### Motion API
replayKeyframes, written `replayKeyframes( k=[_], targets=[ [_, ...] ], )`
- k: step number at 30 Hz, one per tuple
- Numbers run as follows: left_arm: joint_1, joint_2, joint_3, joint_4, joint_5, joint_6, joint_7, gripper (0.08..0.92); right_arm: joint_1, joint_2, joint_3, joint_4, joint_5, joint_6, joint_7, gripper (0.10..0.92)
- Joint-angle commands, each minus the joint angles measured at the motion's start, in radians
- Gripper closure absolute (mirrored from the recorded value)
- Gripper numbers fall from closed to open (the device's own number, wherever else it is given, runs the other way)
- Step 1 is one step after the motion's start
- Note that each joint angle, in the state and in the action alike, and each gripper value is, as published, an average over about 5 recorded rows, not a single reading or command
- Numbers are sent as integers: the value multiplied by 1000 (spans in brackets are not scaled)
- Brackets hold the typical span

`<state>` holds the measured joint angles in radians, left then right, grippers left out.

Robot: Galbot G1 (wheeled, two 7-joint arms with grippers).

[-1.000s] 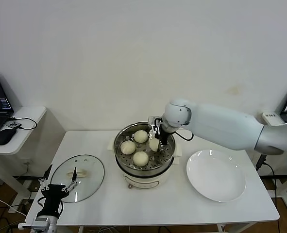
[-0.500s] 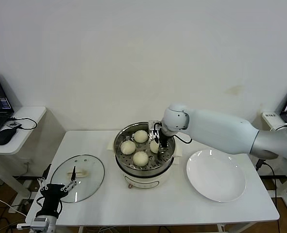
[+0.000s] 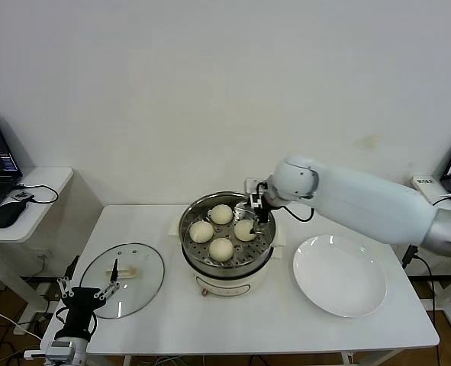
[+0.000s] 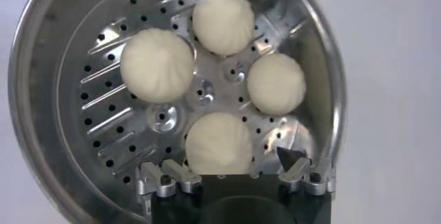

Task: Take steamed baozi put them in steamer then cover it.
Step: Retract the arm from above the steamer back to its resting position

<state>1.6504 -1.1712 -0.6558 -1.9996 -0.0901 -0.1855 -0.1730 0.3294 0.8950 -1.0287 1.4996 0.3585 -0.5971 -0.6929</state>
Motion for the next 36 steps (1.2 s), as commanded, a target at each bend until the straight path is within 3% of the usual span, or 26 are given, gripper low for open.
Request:
replayKeyframes(
  k=[1, 7, 15, 24, 31, 36],
  targets=[
    [1, 0, 1, -1, 2, 1, 0, 177, -349, -325, 275, 274, 111, 202, 527, 203],
    [3, -5, 9, 6, 24, -2, -2, 177, -935, -310, 827, 308, -29, 414, 704, 202],
    [1, -14, 30, 23, 79, 27, -43, 177, -1497, 27, 1479, 329, -197, 677, 650, 202],
    [-24, -11, 63, 83, 266, 87, -108, 177, -1746, 377, 1797, 403, -236, 777, 542, 202],
    [-32, 12, 34, 196, 754, 10, -172, 177, -1859, 531, 1940, 458, -187, 807, 513, 203],
    [-10, 77, -21, 237, 1081, -30, -58, 177, -1903, 560, 1971, 429, -227, 851, 534, 203]
  ],
)
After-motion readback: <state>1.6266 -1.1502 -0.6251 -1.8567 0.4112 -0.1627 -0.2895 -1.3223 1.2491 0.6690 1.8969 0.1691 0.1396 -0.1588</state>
